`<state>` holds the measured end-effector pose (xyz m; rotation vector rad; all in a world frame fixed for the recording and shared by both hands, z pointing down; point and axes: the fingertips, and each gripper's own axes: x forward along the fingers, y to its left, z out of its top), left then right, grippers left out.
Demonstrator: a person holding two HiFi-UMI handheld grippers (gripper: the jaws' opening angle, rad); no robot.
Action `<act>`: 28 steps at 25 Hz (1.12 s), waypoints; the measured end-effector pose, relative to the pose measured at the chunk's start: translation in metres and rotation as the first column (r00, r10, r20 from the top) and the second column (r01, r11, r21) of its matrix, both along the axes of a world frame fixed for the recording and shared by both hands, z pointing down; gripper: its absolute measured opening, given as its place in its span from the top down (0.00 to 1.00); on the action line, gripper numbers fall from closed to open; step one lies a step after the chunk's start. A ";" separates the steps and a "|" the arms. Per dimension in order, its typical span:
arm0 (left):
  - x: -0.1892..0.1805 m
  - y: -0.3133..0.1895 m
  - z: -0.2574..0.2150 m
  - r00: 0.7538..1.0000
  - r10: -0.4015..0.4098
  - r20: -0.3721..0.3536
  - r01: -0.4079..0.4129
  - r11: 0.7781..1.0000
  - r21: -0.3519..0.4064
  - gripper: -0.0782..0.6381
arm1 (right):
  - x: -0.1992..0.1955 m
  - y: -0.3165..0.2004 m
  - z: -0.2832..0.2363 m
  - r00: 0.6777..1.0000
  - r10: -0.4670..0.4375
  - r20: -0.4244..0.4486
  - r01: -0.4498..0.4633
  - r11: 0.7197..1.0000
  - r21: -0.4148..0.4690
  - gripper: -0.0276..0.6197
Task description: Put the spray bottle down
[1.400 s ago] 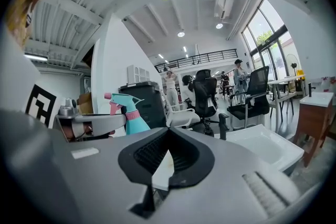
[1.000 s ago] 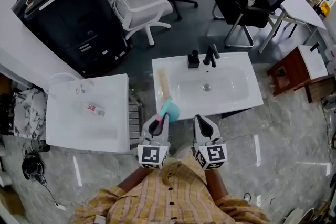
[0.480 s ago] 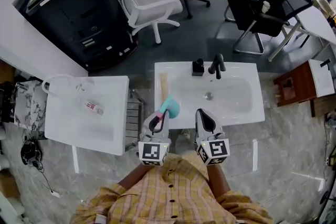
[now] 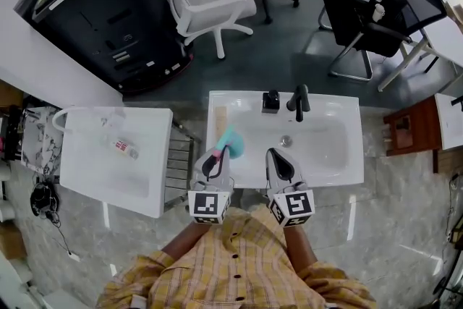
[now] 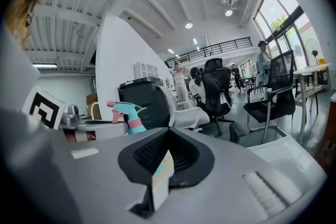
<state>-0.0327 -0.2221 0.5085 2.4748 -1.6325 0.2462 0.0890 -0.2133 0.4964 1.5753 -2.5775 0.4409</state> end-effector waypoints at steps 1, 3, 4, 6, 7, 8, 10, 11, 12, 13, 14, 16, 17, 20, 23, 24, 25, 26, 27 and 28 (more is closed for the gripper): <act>0.001 -0.004 0.003 1.000 -0.005 0.004 0.005 1.000 -0.004 0.87 | 0.001 -0.004 0.002 1.000 -0.006 0.002 0.006 1.000 0.000 0.95; 0.003 -0.011 0.009 1.000 -0.014 0.011 0.014 1.000 -0.008 0.87 | 0.003 -0.011 0.005 1.000 -0.017 0.005 0.017 1.000 0.002 0.95; 0.004 -0.015 0.012 1.000 -0.020 0.013 0.020 1.000 -0.009 0.87 | 0.004 -0.015 0.006 1.000 -0.023 0.006 0.023 1.000 0.003 0.95; 0.005 -0.023 0.017 0.999 -0.035 0.017 0.035 0.999 -0.012 0.87 | 0.007 -0.021 0.009 0.999 -0.034 0.007 0.034 0.999 0.002 0.95; 0.006 -0.027 0.019 0.999 -0.040 0.017 0.040 0.999 -0.013 0.87 | 0.009 -0.024 0.011 0.999 -0.037 0.007 0.037 0.999 0.000 0.95; 0.008 -0.032 0.022 0.999 -0.043 0.017 0.044 0.999 -0.016 0.87 | 0.011 -0.026 0.013 0.999 -0.040 0.006 0.040 0.999 -0.004 0.95; 0.009 -0.040 0.027 0.999 -0.050 0.013 0.051 0.998 -0.025 0.87 | 0.015 -0.030 0.016 0.999 -0.044 0.006 0.044 0.999 -0.010 0.95; 0.009 -0.043 0.029 0.998 -0.056 0.011 0.056 0.998 -0.031 0.87 | 0.017 -0.031 0.017 0.999 -0.046 0.006 0.046 0.999 -0.013 0.95; 0.009 -0.047 0.030 0.998 -0.062 0.009 0.063 0.997 -0.035 0.87 | 0.018 -0.033 0.018 0.999 -0.047 0.007 0.048 0.999 -0.016 0.95; 0.009 -0.050 0.032 0.998 -0.069 0.008 0.069 0.997 -0.037 0.87 | 0.020 -0.035 0.019 0.999 -0.048 0.009 0.049 0.999 -0.020 0.96; 0.010 -0.054 0.033 0.997 -0.074 0.009 0.074 0.997 -0.038 0.87 | 0.021 -0.037 0.021 0.999 -0.049 0.010 0.049 0.998 -0.024 0.95; 0.011 -0.062 0.036 0.997 -0.082 0.013 0.082 0.996 -0.036 0.87 | 0.023 -0.041 0.025 0.999 -0.052 0.011 0.053 0.998 -0.032 0.95; 0.011 -0.066 0.038 0.996 -0.086 0.016 0.086 0.996 -0.035 0.87 | 0.024 -0.043 0.027 0.998 -0.055 0.012 0.056 0.998 -0.036 0.95; 0.010 -0.077 0.048 0.994 -0.098 0.036 0.100 0.994 -0.040 0.87 | 0.023 -0.048 0.031 0.998 -0.066 0.016 0.066 0.997 -0.046 0.95; 0.010 -0.088 0.059 0.993 -0.105 0.056 0.107 0.993 -0.040 0.87 | 0.023 -0.051 0.036 0.997 -0.075 0.012 0.076 0.996 -0.055 0.95; 0.011 -0.093 0.061 0.993 -0.108 0.057 0.110 0.993 -0.037 0.87 | 0.023 -0.052 0.038 0.997 -0.077 0.011 0.078 0.995 -0.059 0.95; 0.011 -0.097 0.063 0.992 -0.111 0.062 0.113 0.993 -0.031 0.87 | 0.024 -0.054 0.040 0.997 -0.079 0.010 0.080 0.995 -0.062 0.95; 0.011 -0.101 0.065 0.991 -0.114 0.076 0.115 0.993 -0.021 0.87 | 0.024 -0.055 0.041 0.997 -0.082 0.009 0.082 0.994 -0.065 0.95; 0.012 -0.105 0.066 0.989 -0.114 0.093 0.116 0.993 -0.012 0.87 | 0.024 -0.056 0.043 0.996 -0.084 0.008 0.085 0.994 -0.068 0.95; 0.013 -0.109 0.069 0.988 -0.114 0.104 0.116 0.993 -0.007 0.87 | 0.025 -0.057 0.044 0.996 -0.086 0.008 0.086 0.994 -0.071 0.95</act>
